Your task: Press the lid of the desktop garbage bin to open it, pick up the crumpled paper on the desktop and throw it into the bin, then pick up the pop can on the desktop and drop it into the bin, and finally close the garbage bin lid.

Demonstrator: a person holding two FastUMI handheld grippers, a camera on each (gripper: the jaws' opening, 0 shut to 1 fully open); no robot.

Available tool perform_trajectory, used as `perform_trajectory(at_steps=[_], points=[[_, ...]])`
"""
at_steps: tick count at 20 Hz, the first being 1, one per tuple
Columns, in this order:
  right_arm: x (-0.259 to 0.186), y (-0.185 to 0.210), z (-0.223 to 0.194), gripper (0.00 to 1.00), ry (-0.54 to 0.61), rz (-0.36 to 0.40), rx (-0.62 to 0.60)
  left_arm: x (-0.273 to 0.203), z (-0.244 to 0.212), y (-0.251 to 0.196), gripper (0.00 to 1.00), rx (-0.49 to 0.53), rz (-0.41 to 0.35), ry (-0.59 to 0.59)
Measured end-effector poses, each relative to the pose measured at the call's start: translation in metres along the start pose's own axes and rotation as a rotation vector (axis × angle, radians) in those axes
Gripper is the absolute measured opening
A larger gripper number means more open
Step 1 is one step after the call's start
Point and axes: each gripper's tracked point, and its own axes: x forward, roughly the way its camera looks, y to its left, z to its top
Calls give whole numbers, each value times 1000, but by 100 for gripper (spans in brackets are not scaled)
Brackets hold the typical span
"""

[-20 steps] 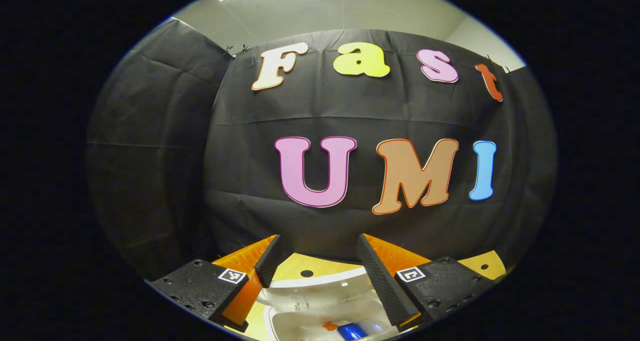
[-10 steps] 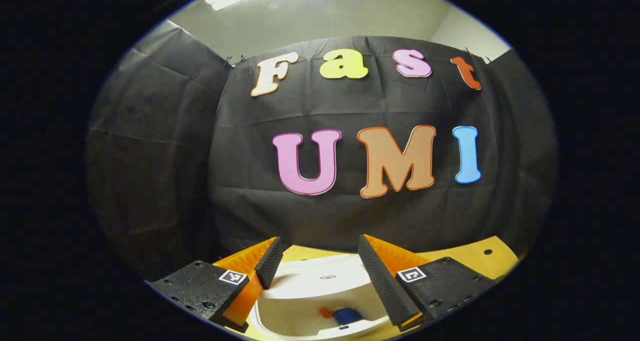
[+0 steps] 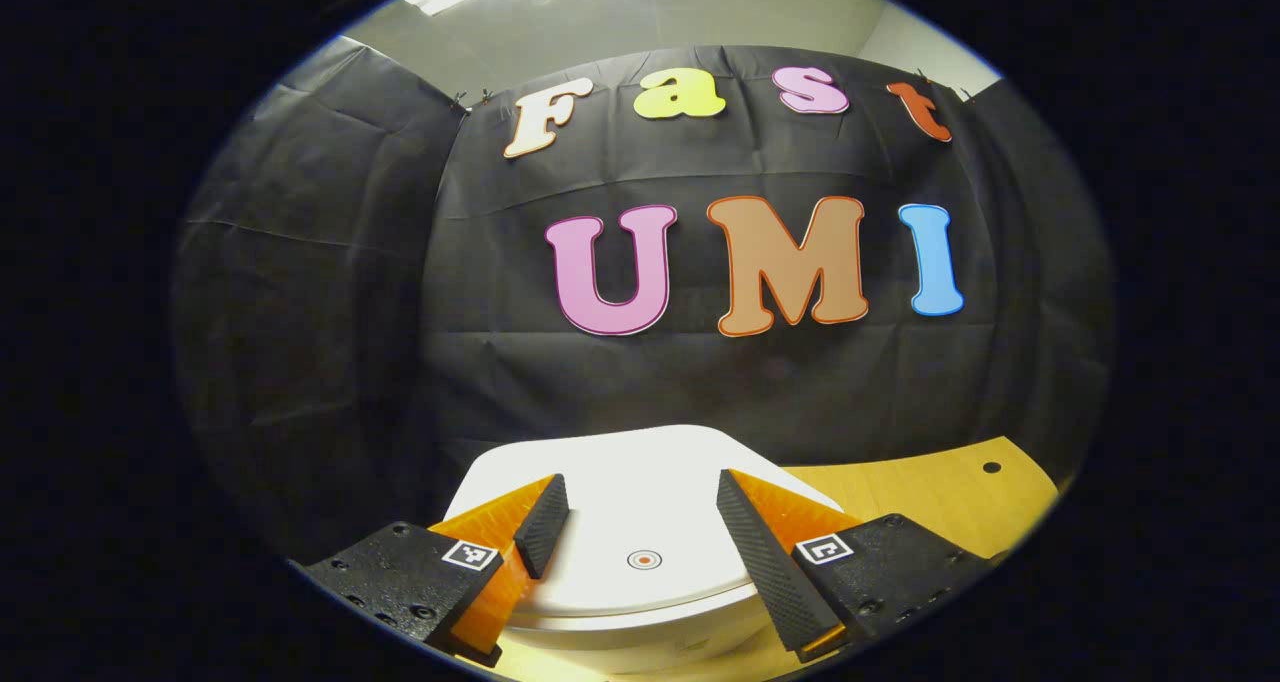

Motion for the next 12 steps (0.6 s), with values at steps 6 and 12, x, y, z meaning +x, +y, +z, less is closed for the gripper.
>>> perform_trajectory(at_steps=[6,12], points=[[4,-4,-6,96,20,0,15,-5,-3,4,95,-18,30,-81],[8,-4,-15,96,45,5,27,-1,-10,5,96,-25,64,-60]])
